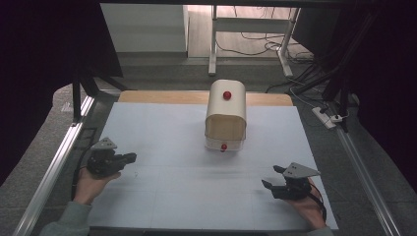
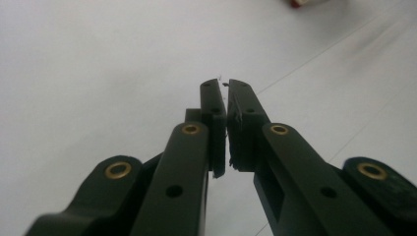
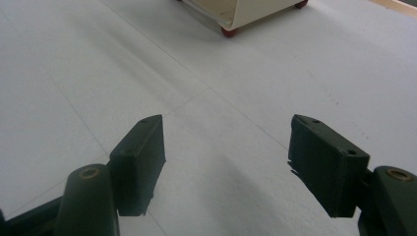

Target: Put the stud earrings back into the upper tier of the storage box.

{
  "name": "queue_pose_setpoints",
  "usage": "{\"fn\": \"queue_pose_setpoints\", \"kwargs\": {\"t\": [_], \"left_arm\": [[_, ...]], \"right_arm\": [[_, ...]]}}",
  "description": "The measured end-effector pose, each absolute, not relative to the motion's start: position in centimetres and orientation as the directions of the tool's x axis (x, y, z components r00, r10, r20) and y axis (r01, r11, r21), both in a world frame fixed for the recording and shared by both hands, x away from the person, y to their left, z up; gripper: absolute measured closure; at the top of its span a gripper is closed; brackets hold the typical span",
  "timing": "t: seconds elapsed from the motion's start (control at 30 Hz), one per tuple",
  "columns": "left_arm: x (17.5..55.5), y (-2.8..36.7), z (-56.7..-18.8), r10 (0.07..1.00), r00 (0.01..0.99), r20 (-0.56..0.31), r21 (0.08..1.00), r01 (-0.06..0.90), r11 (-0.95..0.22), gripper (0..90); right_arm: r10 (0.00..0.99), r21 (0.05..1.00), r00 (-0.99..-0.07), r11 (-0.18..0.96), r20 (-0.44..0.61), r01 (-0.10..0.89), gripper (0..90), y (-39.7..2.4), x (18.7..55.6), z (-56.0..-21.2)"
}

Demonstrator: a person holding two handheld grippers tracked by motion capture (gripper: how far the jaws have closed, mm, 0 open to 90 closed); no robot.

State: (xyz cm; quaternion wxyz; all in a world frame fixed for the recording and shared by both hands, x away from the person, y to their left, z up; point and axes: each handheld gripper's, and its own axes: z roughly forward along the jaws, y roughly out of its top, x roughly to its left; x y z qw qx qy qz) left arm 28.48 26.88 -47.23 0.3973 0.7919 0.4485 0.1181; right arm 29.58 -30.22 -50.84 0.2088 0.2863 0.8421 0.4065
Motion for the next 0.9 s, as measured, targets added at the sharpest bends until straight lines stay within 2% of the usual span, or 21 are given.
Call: {"fn": "queue_pose_setpoints", "kwargs": {"t": [0.17,0.9], "left_arm": [[28.4,26.4,-46.4,0.78,0.589,-0.211,0.783,0.58,-0.226,86.1],[30.2,21.5,-42.2,0.721,0.674,-0.16,0.852,0.464,-0.244,86.1]], "right_arm": [[0.647,0.807,-0.754,0.503,-0.114,0.31,29.8,-30.2,29.5,-50.8],[0.646,0.805,-0.756,0.501,-0.105,0.317,29.8,-30.2,29.6,-50.8]]}}
